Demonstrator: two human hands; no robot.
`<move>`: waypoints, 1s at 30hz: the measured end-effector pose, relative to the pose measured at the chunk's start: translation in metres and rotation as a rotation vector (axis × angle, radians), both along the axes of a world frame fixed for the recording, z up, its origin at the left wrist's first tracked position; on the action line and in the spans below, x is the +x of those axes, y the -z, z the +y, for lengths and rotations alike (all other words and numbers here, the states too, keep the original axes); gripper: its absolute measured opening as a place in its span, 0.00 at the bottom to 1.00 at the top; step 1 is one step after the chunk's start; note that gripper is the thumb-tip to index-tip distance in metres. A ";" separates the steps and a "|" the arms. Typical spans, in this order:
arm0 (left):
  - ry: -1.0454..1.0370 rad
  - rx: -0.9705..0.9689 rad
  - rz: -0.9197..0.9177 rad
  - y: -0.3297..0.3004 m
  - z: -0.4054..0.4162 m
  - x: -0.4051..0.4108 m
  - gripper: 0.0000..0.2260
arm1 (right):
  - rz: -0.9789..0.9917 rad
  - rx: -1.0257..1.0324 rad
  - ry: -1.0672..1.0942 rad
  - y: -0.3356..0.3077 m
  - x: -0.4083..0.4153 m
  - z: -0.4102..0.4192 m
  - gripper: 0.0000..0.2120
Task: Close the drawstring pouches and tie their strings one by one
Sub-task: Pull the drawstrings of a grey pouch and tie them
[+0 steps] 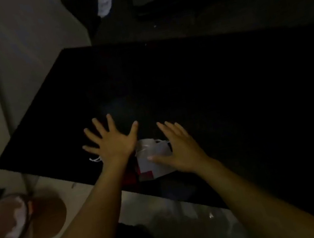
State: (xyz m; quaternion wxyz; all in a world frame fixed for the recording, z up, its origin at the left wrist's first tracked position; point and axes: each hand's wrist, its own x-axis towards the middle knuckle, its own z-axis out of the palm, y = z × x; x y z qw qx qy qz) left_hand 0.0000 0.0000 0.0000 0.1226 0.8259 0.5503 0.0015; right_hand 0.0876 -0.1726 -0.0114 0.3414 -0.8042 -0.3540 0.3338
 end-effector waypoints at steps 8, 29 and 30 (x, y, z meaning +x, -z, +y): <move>-0.032 -0.090 -0.150 0.108 -0.013 -0.008 0.34 | -0.648 -0.014 -0.240 0.116 -0.026 0.030 0.49; 0.701 -0.355 -0.437 0.040 -0.141 0.046 0.20 | -0.261 -0.067 0.615 0.032 0.066 -0.162 0.26; 0.700 -0.339 -0.425 0.040 -0.143 0.048 0.21 | -0.220 -0.079 0.605 0.036 0.068 -0.159 0.27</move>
